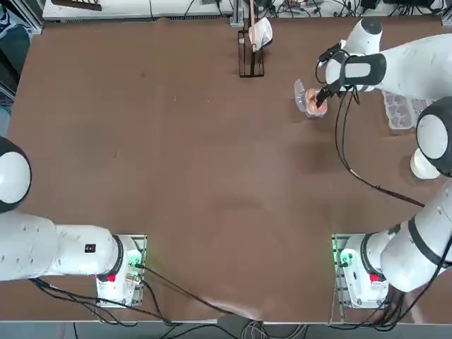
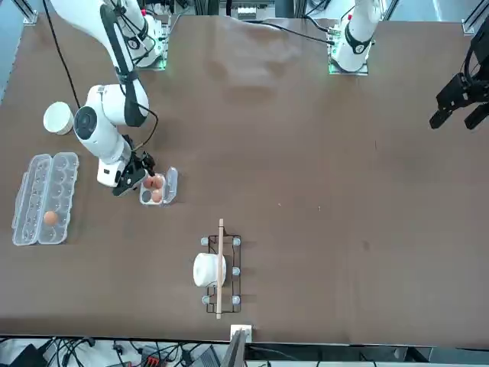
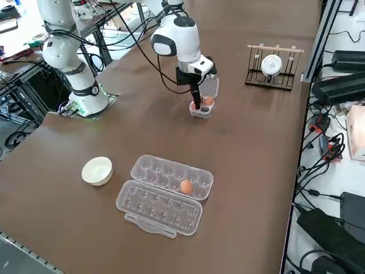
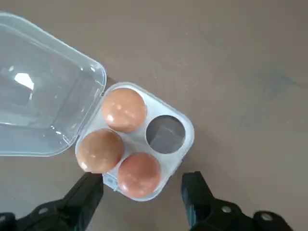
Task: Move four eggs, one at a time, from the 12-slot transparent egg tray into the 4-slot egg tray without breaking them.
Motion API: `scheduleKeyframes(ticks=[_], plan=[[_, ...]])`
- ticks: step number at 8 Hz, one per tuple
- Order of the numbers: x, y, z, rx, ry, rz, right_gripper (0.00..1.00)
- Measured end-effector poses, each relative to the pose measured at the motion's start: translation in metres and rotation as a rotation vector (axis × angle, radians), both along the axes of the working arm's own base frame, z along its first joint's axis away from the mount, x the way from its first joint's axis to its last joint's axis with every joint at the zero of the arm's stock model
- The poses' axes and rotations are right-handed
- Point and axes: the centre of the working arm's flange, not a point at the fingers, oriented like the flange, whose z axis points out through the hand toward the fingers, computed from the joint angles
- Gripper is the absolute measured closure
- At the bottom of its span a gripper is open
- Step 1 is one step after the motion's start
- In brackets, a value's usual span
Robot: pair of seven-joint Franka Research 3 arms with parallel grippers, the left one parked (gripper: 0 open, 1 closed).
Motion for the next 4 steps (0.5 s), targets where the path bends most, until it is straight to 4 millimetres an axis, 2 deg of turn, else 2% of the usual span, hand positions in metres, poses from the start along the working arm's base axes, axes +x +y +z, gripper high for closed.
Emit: scheduleKeyframes(ticks=[1,2,4], plan=[[0.004,-0.005,0.005,0.003,0.011,-0.009,0.00],[0.011,-0.019,0.015,0.010,0.033,-0.007,0.00],[0.030,-0.078,0.040,0.028,0.056,0.045,0.00]])
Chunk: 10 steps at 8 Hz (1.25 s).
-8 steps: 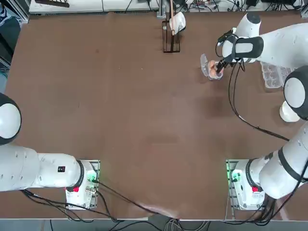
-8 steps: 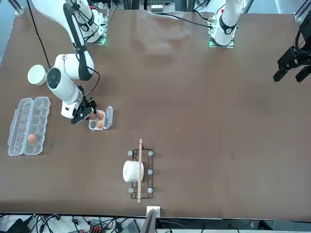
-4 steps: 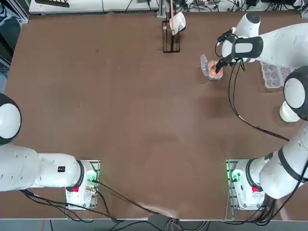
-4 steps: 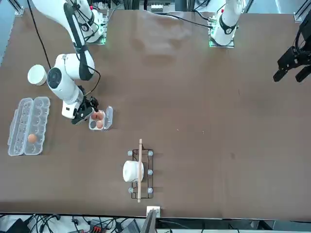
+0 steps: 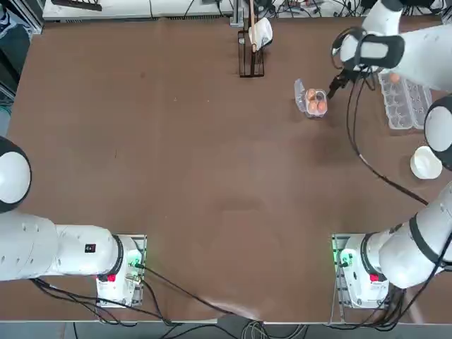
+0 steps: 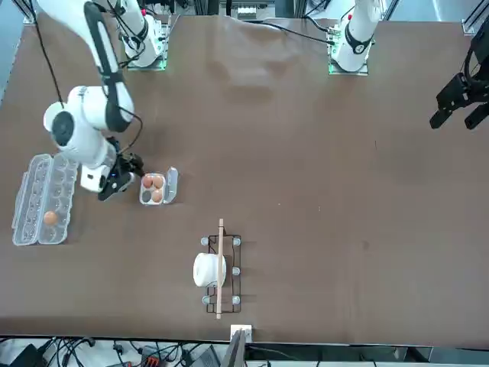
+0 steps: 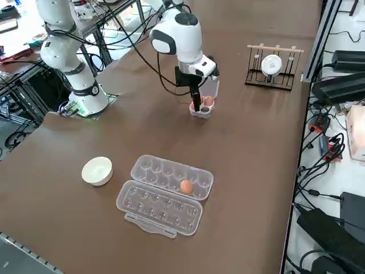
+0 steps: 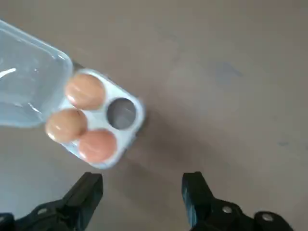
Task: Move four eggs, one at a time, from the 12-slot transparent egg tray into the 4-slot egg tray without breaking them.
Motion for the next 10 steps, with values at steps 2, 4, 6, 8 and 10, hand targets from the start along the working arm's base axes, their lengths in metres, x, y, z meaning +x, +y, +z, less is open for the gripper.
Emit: scheduleKeyframes(ticks=[2,4,6,8,10], plan=[[0.004,-0.055,0.007,0.005,-0.014,0.069,0.00],[0.005,-0.090,0.010,-0.001,-0.033,0.173,0.00],[0.010,-0.130,0.007,-0.014,-0.050,0.327,0.00],[0.014,-0.162,-0.002,-0.025,-0.053,0.472,0.00],[0.018,-0.186,0.001,-0.039,-0.070,0.572,0.00]])
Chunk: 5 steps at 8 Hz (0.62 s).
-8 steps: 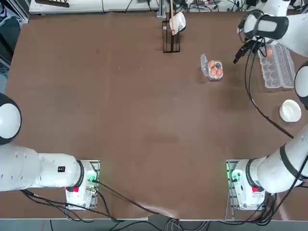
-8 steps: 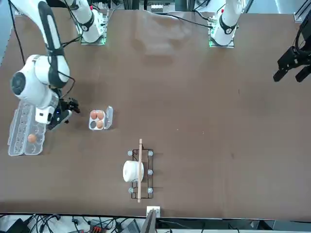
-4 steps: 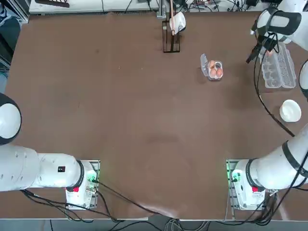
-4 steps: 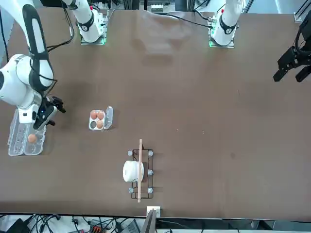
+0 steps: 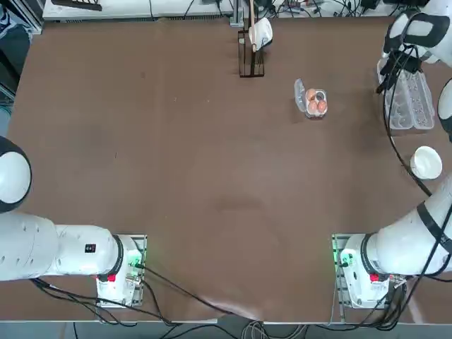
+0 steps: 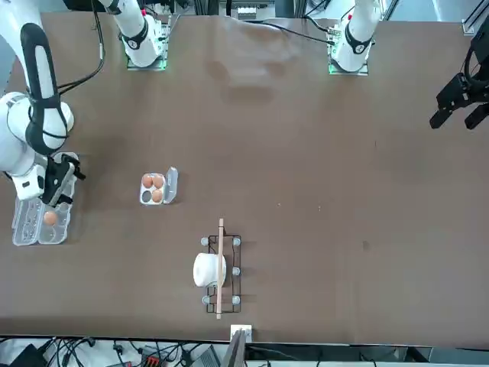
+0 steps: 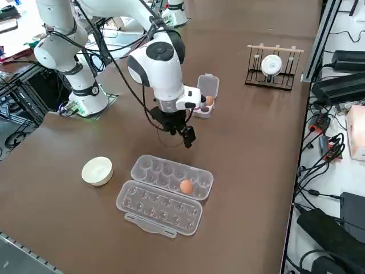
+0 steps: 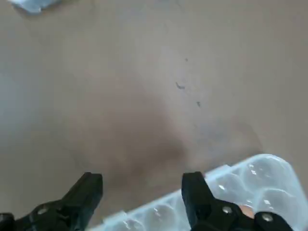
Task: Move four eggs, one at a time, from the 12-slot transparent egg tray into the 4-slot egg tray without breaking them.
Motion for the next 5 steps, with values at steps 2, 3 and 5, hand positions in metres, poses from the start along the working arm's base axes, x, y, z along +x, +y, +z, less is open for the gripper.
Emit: scheduleKeyframes(ticks=[2,3,5], plan=[[0.010,-0.024,0.008,-0.022,-0.030,0.095,0.00],[0.016,-0.038,0.010,-0.037,-0.042,0.138,0.00],[0.027,-0.066,0.008,-0.066,-0.054,0.200,0.00]])
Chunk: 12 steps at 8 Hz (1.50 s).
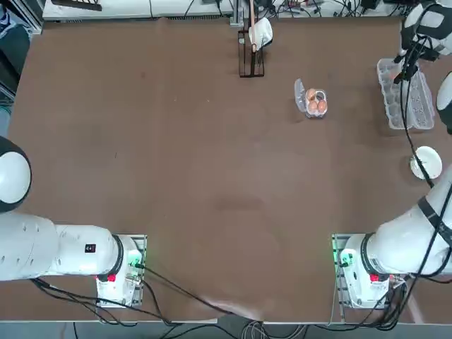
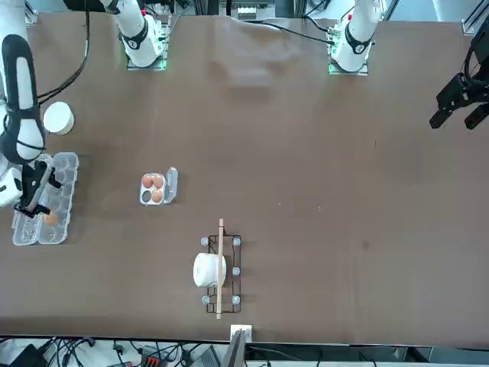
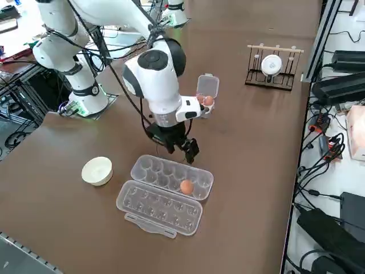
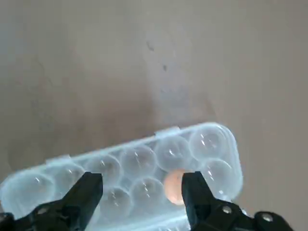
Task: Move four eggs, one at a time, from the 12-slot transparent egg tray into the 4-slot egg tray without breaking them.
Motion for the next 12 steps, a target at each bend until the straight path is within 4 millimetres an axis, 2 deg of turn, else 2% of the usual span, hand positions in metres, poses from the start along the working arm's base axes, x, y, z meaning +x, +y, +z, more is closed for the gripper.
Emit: scheduleKeyframes(ticks=[3,4,6,8,12], plan=[[0.011,-0.036,-0.017,-0.035,0.008,0.075,0.00],[0.015,-0.040,-0.027,-0.037,0.024,0.094,0.00],[0.027,-0.036,-0.039,-0.034,0.045,0.126,0.00],[0.038,-0.031,-0.043,-0.037,0.043,0.146,0.00],[0.044,-0.026,-0.060,-0.032,0.057,0.165,0.03]])
